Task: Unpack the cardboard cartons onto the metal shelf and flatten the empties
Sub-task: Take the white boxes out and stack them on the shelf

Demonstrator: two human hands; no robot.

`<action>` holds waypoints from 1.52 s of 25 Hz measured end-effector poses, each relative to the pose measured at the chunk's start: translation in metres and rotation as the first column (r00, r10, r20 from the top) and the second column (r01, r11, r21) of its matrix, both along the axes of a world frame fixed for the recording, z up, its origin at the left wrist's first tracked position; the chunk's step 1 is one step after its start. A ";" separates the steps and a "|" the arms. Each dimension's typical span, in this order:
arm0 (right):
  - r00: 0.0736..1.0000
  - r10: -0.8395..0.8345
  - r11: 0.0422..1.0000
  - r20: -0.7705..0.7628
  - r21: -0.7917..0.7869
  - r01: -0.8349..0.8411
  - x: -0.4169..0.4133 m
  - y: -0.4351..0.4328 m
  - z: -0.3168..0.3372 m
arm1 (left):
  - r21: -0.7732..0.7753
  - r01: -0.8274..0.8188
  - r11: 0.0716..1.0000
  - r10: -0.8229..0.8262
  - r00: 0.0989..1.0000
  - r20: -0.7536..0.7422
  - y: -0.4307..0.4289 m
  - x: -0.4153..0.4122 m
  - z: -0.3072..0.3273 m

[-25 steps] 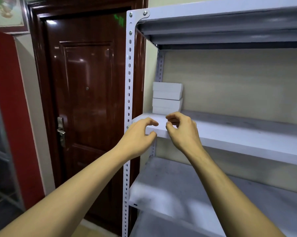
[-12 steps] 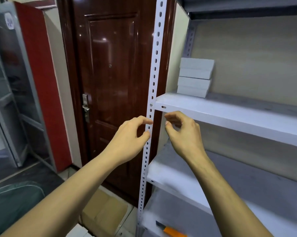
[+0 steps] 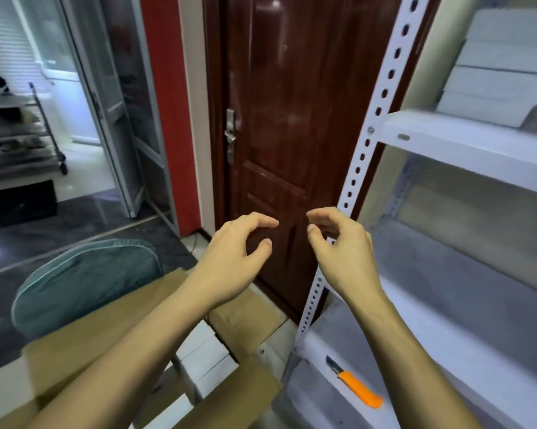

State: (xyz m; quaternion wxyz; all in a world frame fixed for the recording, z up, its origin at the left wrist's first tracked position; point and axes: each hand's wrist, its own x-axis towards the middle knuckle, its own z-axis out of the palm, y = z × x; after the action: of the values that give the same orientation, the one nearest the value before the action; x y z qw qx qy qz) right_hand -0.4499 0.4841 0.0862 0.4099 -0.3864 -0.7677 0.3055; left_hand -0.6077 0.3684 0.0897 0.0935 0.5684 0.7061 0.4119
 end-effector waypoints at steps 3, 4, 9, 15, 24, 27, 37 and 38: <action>0.996 0.087 0.995 0.015 -0.043 -0.086 -0.019 0.003 -0.027 | -0.060 -0.094 0.994 0.098 0.994 0.055 -0.013 -0.013 -0.027; 0.994 0.113 0.992 0.012 -0.054 -0.112 -0.023 0.004 -0.035 | -0.073 -0.124 0.990 0.129 0.990 0.066 -0.017 -0.018 -0.034; 0.966 0.258 0.961 0.018 -0.110 -0.254 -0.048 0.006 -0.073 | -0.127 -0.291 0.948 0.305 0.947 0.105 -0.044 -0.036 -0.068; 0.906 0.414 0.901 0.085 -0.179 -0.395 -0.082 -0.006 -0.117 | -0.196 -0.453 0.870 0.478 0.871 0.109 -0.079 -0.045 -0.109; 0.838 0.528 0.825 0.138 -0.320 -0.467 -0.129 -0.045 -0.160 | -0.321 -0.501 0.804 0.570 0.802 0.176 -0.125 -0.070 -0.163; 0.829 0.534 0.817 0.164 -0.353 -0.456 -0.142 -0.058 -0.178 | -0.358 -0.510 0.782 0.593 0.786 0.174 -0.137 -0.083 -0.181; 0.764 0.589 0.777 0.263 -0.443 -0.447 -0.175 -0.094 -0.252 | -0.453 -0.537 0.712 0.667 0.719 0.196 -0.178 -0.115 -0.242; 0.745 0.602 0.772 0.287 -0.450 -0.450 -0.178 -0.097 -0.262 | -0.466 -0.543 0.699 0.679 0.709 0.190 -0.183 -0.118 -0.250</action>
State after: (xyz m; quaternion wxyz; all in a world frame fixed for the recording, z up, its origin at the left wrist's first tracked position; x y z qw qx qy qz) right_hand -0.6280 0.3871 -0.1761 0.0560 -0.2725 -0.8470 0.4530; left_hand -0.7253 0.1858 -0.1603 0.1790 0.1849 0.8929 0.3694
